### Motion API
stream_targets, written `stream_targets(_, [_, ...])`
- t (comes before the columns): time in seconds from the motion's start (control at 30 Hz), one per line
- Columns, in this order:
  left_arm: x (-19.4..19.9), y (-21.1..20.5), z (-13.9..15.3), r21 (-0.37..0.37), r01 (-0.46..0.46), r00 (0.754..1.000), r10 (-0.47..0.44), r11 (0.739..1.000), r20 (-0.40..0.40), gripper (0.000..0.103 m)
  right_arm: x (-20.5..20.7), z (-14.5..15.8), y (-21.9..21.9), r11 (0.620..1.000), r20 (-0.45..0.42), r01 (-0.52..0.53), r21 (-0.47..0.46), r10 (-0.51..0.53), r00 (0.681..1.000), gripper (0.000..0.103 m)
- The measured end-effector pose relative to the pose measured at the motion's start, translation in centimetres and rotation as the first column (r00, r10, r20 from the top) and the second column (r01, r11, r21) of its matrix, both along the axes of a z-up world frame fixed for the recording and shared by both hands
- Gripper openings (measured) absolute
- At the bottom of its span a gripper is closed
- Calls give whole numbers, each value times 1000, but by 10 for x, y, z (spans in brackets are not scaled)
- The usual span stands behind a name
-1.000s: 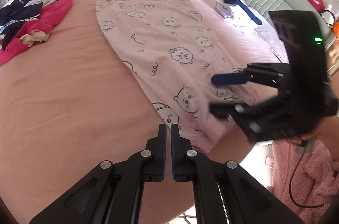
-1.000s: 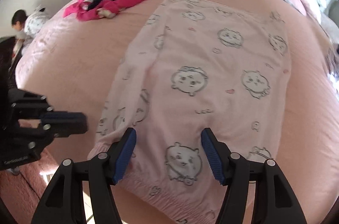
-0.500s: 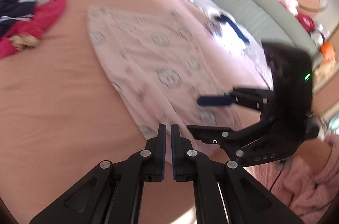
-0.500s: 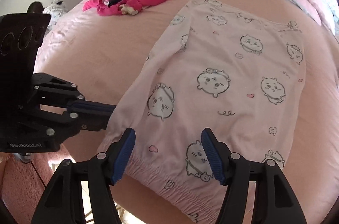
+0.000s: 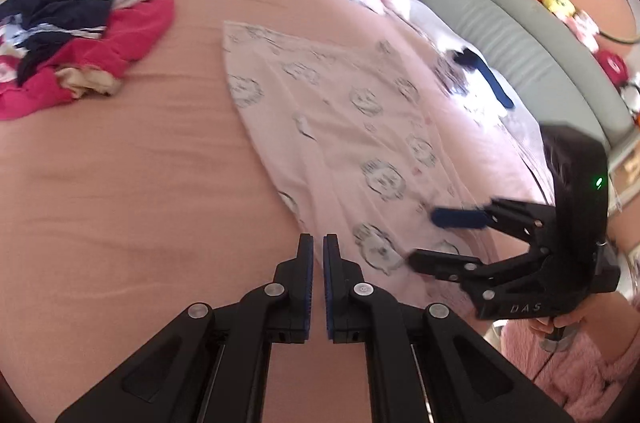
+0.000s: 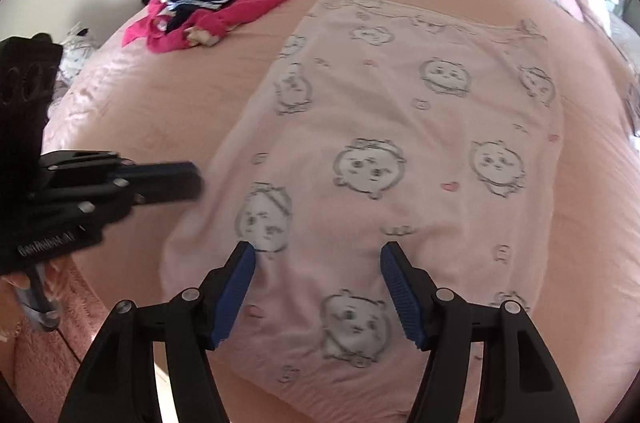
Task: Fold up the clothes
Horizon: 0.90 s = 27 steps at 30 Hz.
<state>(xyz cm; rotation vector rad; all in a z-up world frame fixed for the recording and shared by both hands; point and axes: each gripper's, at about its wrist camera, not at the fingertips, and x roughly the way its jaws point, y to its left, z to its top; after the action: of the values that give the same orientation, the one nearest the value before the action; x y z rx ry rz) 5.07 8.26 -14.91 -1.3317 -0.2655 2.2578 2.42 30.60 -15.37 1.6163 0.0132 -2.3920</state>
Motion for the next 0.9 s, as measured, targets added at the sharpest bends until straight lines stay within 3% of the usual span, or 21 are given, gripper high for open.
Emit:
stream_targets(0.1, [-1,2,-8,8,24,999,-24,1000,43,4,6,1,22,999,13,40,-8,-40,999,65])
stream_targets(0.27, [10,34,-4,66,179,983,-181,982,25,4,17,18,42,997,-24,76,34,-75,997,65])
stream_targets(0.37, [11,51,-15,35,230,970,-232,973,68,4,24,18,51,987,-28,115,109,-112,993,65])
stream_targets(0.47, [7,42,-14,62,194,978,-198,979,70,4,20,3,65,976,31,177,127,-183,983,65])
stream_targets(0.6, [-3,5,-6,128,49,997,-55,991,47,5,24,9,90,965,14,261,18,-262,965,65])
stream_targets(0.7, [-11,-2,-15,93,-16,996,9,996,84,23,22,16,101,956,-20,292,-31,-292,956,65])
stream_targets(0.77, [-12,2,-16,99,-16,996,7,995,85,47,16,14,98,961,-12,274,-34,-275,962,65])
stream_targets(0.8, [-11,7,-13,86,-7,998,2,996,66,48,12,14,94,966,-15,259,-23,-259,966,65])
stream_targets(0.9, [-4,29,-6,-40,44,999,-45,998,-20,44,8,9,81,978,-21,210,13,-210,978,65])
